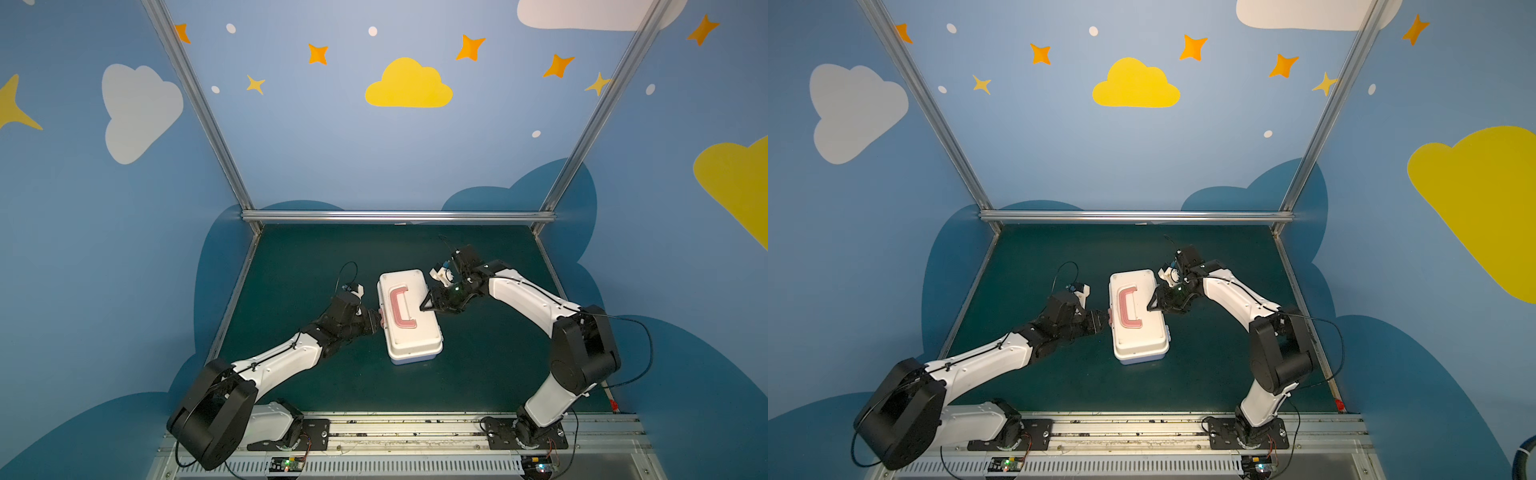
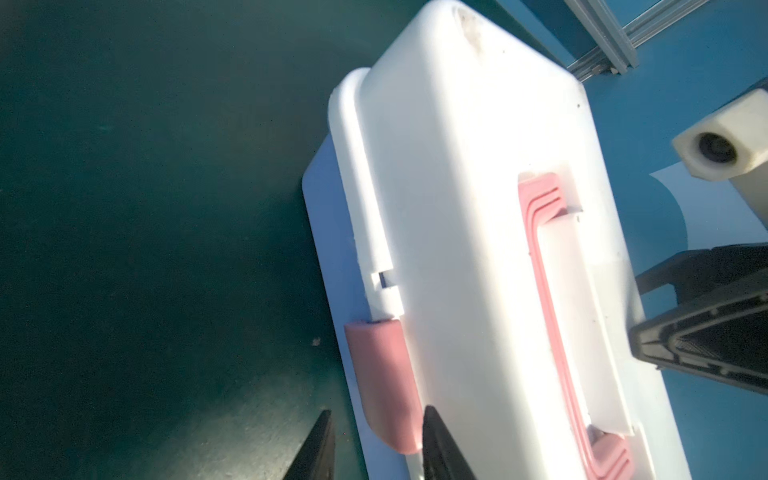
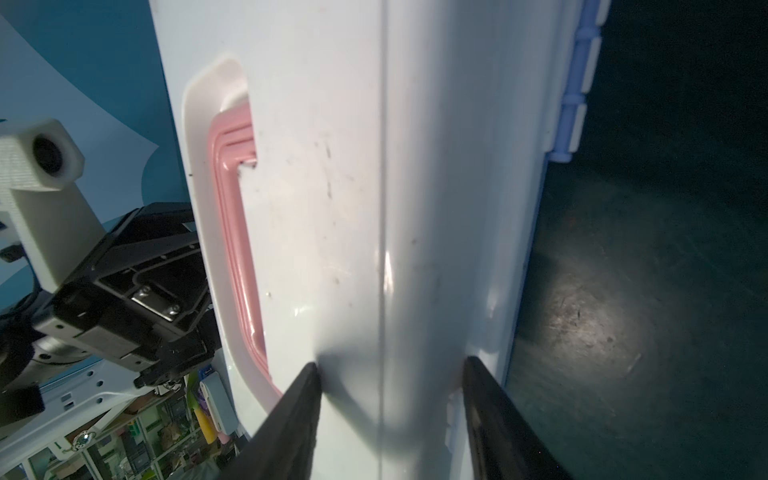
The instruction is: Pack the tool kit
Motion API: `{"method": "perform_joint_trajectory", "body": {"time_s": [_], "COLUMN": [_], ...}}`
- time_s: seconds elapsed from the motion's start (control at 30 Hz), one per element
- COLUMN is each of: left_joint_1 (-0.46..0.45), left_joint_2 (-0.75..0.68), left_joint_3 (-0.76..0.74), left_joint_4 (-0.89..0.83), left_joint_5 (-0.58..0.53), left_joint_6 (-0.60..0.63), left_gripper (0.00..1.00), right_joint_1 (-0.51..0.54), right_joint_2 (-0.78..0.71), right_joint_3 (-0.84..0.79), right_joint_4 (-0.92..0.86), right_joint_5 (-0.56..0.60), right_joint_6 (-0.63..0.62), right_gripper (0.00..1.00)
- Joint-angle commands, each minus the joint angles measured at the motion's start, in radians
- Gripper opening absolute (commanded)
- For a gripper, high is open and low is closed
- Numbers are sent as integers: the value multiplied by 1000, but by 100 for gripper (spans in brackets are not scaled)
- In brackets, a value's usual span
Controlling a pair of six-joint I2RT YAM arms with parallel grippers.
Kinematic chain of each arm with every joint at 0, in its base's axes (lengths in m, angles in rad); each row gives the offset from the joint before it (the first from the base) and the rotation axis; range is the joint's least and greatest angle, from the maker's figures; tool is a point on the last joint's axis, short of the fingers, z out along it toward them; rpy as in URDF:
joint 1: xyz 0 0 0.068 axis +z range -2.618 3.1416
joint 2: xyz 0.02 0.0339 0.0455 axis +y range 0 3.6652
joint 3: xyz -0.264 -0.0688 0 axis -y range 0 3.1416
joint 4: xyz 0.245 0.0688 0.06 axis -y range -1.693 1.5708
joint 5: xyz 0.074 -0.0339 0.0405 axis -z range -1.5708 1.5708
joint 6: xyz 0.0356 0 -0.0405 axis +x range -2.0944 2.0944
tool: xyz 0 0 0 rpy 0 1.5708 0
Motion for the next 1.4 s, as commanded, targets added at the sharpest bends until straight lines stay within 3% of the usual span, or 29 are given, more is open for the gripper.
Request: {"method": "perform_joint_trajectory", "body": {"time_s": [0.0,0.27,0.57,0.8,0.87,1.0,1.03,1.2,1.37], "left_joint_1": [1,3,3,-1,0,-5,-5,-16,-82], "left_joint_2": [24,124,119,205,203,140,114,-13,-18], "left_joint_3": [17,74,71,50,53,23,-1,-132,-232], "left_joint_4": [19,-20,-255,-217,-193,-134,-118,-31,138], "left_joint_5": [19,11,-176,-184,-192,-248,-272,-278,-223], "left_joint_6": [23,60,82,112,120,134,133,189,265], "left_gripper": [37,34,26,27,34,77,82,99,100], "right_joint_1": [50,50,47,46,45,45,45,45,45], "right_joint_2": [85,83,90,87,83,79,79,81,84], "right_joint_3": [-40,-35,-33,-23,-21,-16,-15,-3,-2], "right_joint_4": [-58,-60,-61,-73,-82,-91,-91,-99,-98], "right_joint_5": [25,28,29,36,42,45,45,46,48], "right_joint_6": [-17,-17,-23,-26,-26,-28,-28,-30,-30], "right_gripper": [53,53,53,53,53,53,53,53,53]}}
